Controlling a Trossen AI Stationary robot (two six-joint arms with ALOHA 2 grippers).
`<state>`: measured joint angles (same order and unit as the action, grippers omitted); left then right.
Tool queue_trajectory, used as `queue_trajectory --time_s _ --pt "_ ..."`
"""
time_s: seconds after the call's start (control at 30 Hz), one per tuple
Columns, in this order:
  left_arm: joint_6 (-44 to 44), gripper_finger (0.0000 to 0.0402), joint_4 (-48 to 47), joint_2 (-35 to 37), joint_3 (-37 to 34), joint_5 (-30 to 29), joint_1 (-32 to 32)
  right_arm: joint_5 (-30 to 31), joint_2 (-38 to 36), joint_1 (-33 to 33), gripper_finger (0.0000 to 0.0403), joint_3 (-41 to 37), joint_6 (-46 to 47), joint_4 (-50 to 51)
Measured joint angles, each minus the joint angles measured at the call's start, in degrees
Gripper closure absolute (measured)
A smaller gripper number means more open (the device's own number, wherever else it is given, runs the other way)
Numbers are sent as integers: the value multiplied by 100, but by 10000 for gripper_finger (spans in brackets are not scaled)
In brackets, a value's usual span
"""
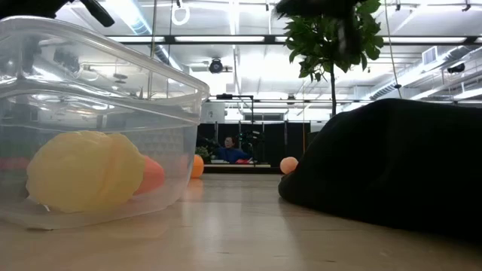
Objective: Pick and placing Produce into tupperware
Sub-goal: Put the orange into the transparent bin
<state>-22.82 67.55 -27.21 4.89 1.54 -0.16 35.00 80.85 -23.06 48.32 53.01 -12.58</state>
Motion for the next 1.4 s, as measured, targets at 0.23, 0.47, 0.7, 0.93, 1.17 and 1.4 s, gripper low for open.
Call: queue_trajectory --time_s 0.23,0.47,0.7,0.93,1.17,1.4 --pt "-138 380 -72 -1 0 15 0 -425 791 818 380 129 -526 -492" --pt "-265 375 -134 -2 0 26 0 -961 1867 1186 380 576 -917 -1014" --pt "-361 368 -189 -5 2 30 0 -685 2873 1529 380 1410 -720 -1032" --pt "-359 379 -203 -6 2 26 0 -478 3408 1890 380 1716 -180 -1256" --pt "-378 377 -292 -10 2 22 0 -504 3467 1896 380 1709 -1454 -869" --pt "-510 374 -391 -8 2 22 0 -745 3699 1902 373 1709 -3444 -670"
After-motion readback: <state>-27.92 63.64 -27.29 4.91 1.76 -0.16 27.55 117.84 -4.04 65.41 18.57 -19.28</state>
